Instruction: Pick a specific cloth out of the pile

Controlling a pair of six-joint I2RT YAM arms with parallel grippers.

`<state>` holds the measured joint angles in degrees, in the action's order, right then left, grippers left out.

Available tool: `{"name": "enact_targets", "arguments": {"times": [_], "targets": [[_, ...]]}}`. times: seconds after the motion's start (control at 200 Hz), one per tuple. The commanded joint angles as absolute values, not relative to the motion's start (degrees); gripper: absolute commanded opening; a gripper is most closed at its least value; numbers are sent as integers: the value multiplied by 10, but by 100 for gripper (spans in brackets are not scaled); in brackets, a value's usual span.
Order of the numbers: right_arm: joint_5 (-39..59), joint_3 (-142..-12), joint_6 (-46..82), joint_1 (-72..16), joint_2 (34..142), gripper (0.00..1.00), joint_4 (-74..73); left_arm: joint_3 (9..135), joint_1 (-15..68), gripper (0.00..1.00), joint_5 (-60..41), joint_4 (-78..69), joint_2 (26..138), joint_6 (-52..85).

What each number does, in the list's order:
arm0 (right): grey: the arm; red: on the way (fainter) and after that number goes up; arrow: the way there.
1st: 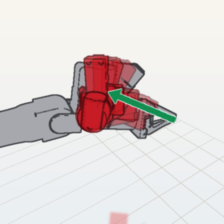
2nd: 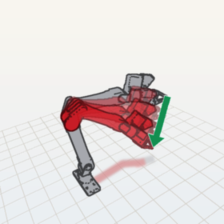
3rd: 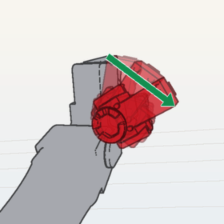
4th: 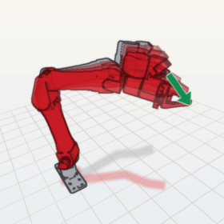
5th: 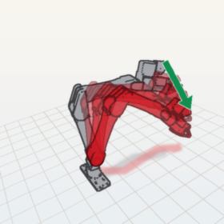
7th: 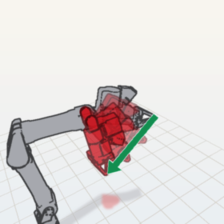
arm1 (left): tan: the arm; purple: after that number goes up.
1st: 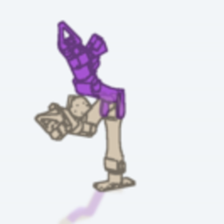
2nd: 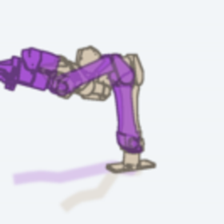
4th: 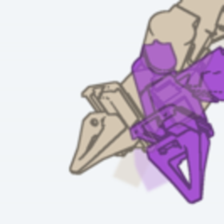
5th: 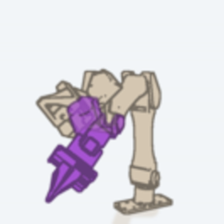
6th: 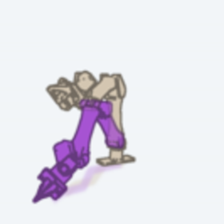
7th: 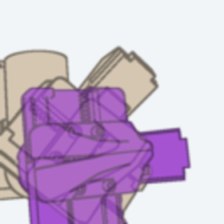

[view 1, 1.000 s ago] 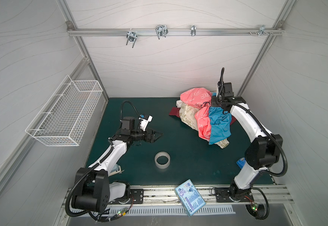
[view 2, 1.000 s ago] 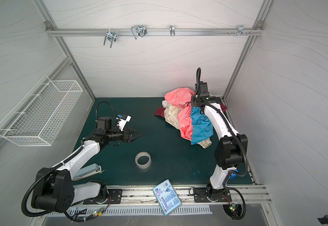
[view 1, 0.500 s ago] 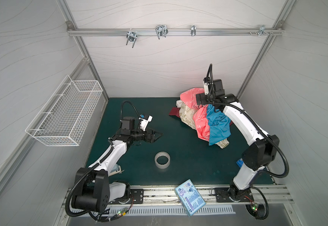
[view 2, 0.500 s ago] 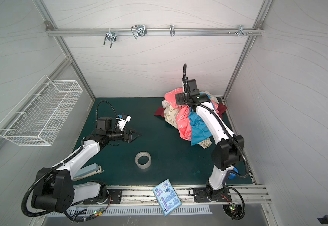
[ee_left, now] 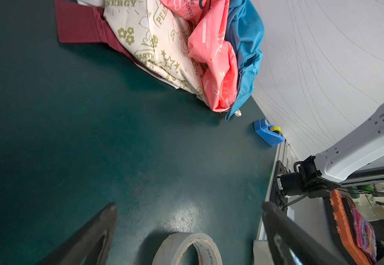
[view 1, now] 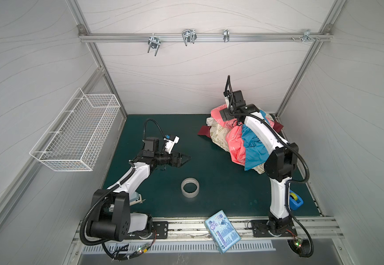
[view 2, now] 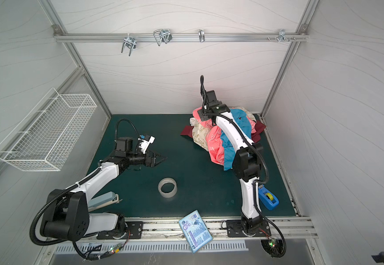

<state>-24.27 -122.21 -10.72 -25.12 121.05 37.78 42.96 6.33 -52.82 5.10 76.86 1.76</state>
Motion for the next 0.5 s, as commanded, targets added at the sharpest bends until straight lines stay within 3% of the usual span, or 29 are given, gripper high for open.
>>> {"name": "enact_targets", "arguments": {"times": [0.0, 0.495], "targets": [[-265, -1251, -132, -242, 1230, 99, 402, 467, 65, 99, -544, 32, 783, 15], [-178, -1256, -117, -198, 1267, 98, 421, 463, 65, 98, -546, 11, 780, 22]]}}
